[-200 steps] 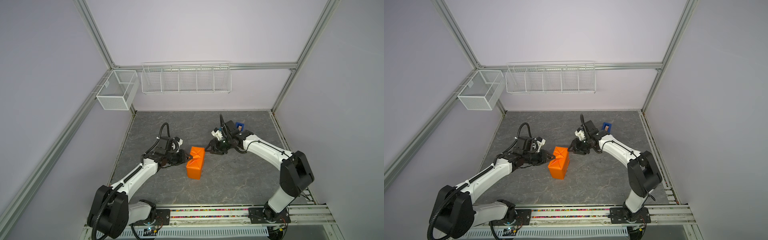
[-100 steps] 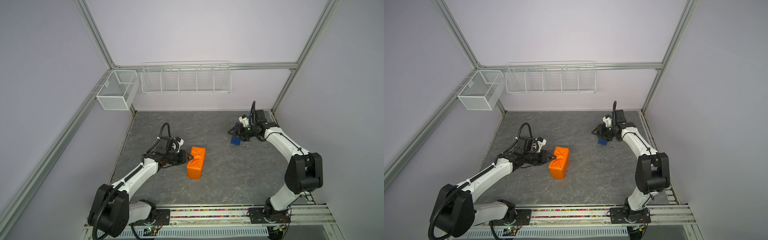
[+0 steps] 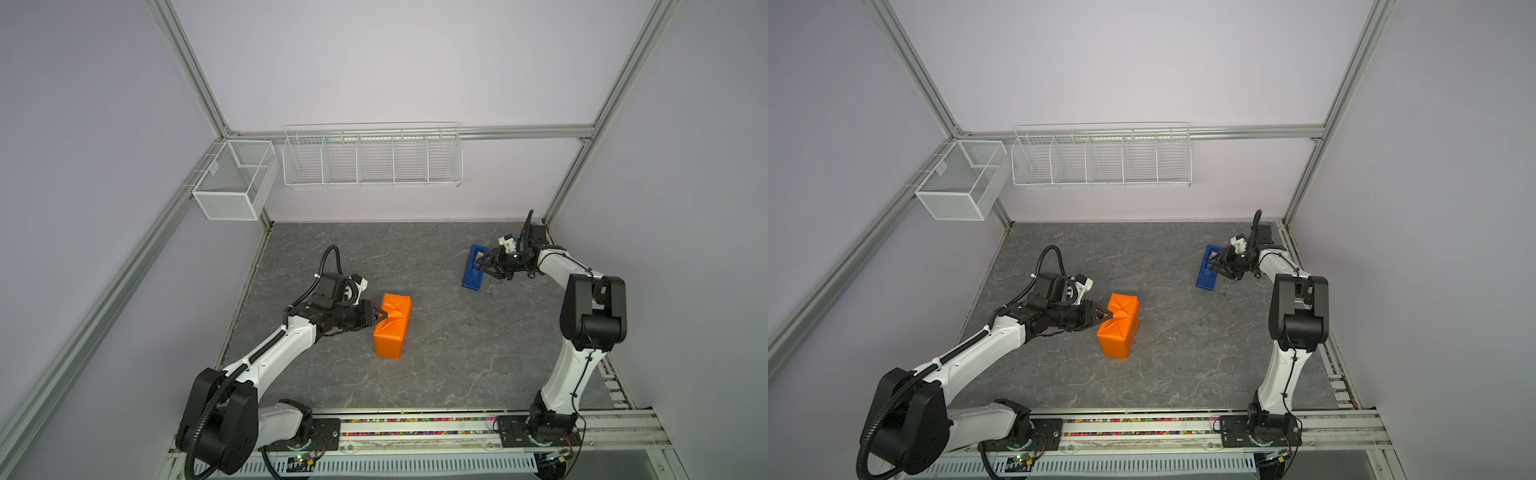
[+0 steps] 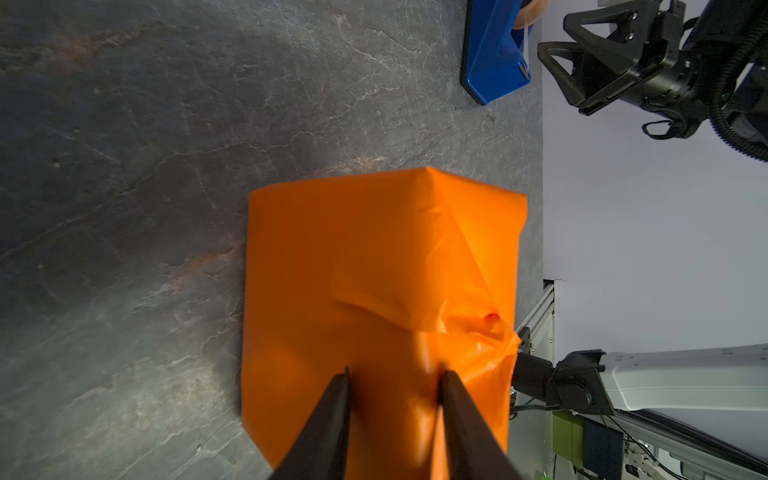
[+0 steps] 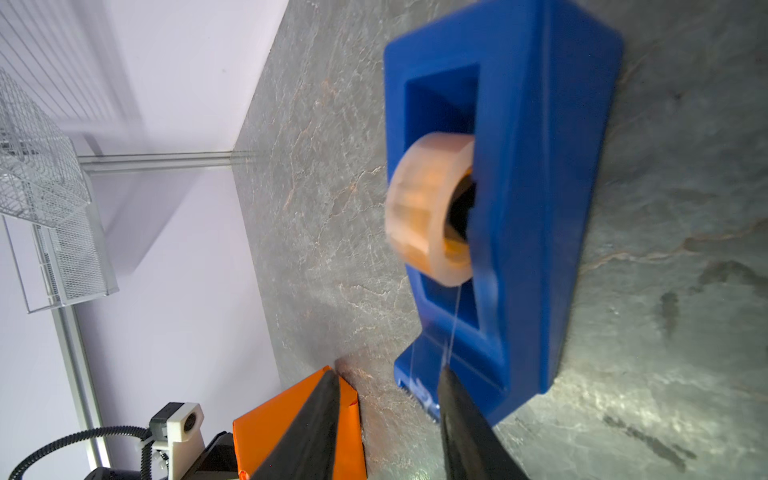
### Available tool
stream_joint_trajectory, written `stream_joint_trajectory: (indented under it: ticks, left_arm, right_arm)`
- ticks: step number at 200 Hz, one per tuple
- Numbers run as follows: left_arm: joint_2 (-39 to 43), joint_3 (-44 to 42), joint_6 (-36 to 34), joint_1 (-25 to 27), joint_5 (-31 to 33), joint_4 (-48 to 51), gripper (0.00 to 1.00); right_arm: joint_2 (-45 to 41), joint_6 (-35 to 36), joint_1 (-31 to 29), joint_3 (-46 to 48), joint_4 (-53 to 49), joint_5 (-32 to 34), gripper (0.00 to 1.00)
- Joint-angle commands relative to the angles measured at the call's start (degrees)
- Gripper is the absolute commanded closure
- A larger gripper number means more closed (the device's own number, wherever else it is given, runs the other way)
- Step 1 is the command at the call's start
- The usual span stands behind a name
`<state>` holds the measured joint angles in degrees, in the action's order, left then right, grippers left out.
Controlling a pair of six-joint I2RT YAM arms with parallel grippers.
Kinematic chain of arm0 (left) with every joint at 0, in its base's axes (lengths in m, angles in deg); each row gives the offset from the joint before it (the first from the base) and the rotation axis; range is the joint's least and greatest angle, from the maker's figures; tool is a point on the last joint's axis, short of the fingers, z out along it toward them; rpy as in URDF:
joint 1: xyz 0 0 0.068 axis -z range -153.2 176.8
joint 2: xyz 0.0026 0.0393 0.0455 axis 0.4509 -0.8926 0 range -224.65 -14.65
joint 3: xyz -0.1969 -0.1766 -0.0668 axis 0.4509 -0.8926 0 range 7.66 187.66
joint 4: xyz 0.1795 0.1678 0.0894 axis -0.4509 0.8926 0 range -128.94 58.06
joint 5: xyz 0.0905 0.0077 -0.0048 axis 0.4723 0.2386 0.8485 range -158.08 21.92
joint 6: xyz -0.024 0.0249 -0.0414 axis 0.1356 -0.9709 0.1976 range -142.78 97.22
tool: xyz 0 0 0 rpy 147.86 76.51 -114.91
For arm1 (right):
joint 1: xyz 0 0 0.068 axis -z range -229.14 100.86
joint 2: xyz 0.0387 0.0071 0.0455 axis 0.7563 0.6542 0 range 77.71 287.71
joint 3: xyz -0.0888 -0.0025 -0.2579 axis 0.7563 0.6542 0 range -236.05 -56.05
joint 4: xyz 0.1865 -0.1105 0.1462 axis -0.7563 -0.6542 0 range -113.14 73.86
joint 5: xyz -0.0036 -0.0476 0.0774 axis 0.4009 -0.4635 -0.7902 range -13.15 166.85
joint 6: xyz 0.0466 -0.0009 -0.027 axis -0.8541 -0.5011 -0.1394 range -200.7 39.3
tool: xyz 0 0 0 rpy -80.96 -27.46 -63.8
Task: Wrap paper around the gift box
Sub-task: 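Release the right gripper and move it to the blue tape dispenser, then pull tape from the blue dispenser with the right gripper while the left holds the paper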
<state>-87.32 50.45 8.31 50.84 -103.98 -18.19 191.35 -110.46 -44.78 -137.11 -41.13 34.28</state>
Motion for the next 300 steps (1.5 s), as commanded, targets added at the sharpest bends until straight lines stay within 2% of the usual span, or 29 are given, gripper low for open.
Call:
stream_joint_trajectory:
  ticks: [1,29,63,126,140,167,200,223,266,300]
  left_arm:
    - [-2.2,-1.0,-1.6,1.0,2.2,8.8,0.64]
    - [-1.8,-1.1,-1.5,1.0,2.7,9.0,0.64]
    - [-2.3,-0.9,-1.6,1.0,2.5,9.2,0.65]
    - [-2.0,-1.2,-1.5,1.1,2.8,9.1,0.64]
    - [-2.0,-1.3,-1.4,1.0,2.9,9.1,0.64]
    - [-1.6,-1.6,-1.2,1.1,3.0,9.1,0.64]
    - [-2.2,-1.4,-1.6,1.1,2.9,9.1,0.64]
    - [-2.1,-1.2,-1.6,1.1,2.9,9.3,0.64]
    - [-1.8,-1.3,-1.6,1.1,3.2,9.7,0.64]
    - [-1.8,-1.4,-1.4,1.1,3.3,9.6,0.64]
  right_arm:
    - [1.0,0.8,0.5,-1.1,0.7,-2.4,0.61]
    - [1.5,1.1,0.4,0.8,0.9,-1.3,0.61]
    - [3.8,-4.7,0.3,4.3,9.9,-9.1,0.65]
    - [4.8,-6.9,0.3,7.3,11.6,-9.3,0.69]
    - [4.3,-7.0,0.7,8.1,11.3,-8.5,0.68]
    - [0.6,-5.6,2.4,11.4,10.9,-4.4,0.6]
    - [3.9,-6.5,1.6,9.6,12.6,-9.3,0.58]
    - [5.7,-6.6,0.4,8.6,12.1,-9.9,0.58]
    - [6.9,-13.7,0.0,11.1,21.3,-12.9,0.68]
    - [4.6,-15.9,0.1,11.4,23.3,-13.5,0.79]
